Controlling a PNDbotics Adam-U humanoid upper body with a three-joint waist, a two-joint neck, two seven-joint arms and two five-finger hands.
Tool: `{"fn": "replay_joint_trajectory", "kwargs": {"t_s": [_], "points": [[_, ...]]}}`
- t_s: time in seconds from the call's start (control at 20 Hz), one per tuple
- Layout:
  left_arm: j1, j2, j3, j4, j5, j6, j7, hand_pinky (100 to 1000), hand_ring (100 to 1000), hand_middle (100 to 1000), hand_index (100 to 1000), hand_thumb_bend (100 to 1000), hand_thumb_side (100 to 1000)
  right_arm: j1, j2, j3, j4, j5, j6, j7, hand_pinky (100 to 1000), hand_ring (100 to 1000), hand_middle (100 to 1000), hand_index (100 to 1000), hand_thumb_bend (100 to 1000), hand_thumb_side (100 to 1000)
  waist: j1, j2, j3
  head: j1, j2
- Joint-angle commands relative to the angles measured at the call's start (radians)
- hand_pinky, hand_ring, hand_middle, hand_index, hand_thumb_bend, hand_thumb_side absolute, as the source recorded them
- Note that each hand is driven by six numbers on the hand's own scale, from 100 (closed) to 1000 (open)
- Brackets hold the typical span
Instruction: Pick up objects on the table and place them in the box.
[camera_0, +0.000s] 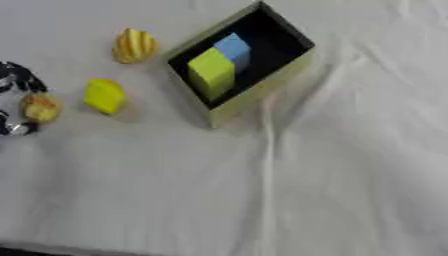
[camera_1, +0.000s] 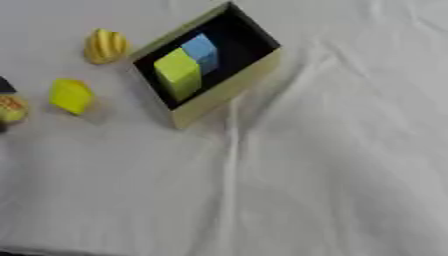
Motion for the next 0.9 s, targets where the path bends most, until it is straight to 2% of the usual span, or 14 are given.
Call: {"fn": "replay_joint_trajectory", "kwargs": {"t_s": [0.05,0.2,0.6,0.9], "points": [[-0.018,0.023,0.006,-0.007,0.012,-0.001,0.008,724,699,640,764,308,246,-0.005,-0.018,-0.014,-0.015,0.001,0.002,-0.002,848,784,613,735,100,461,-0.001,-0.020,0.000,0.003,-0.009],[-0.016,0.026,0.004,-0.016,0.019,0.005,0.022,705,673,616,739,223,288,-0.002,-0.018,-0.014,-0.015,0.003,0.005,-0.004,849,784,611,735,100,463,0.000,-0.020,0.001,0.004,-0.008],[-0.016,0.036,0.008,-0.056,-0.050,0.006,0.076,668,607,542,662,185,279,0.003,-0.020,-0.015,-0.015,0.003,0.009,-0.008,849,784,608,735,100,465,0.002,-0.021,0.000,0.000,-0.008],[-0.022,0.064,0.024,-0.183,-0.069,0.008,0.088,670,602,538,658,185,273,0.006,-0.027,-0.016,-0.015,0.005,0.006,-0.010,848,783,608,735,100,464,0.004,-0.023,0.002,-0.013,-0.001]]}}
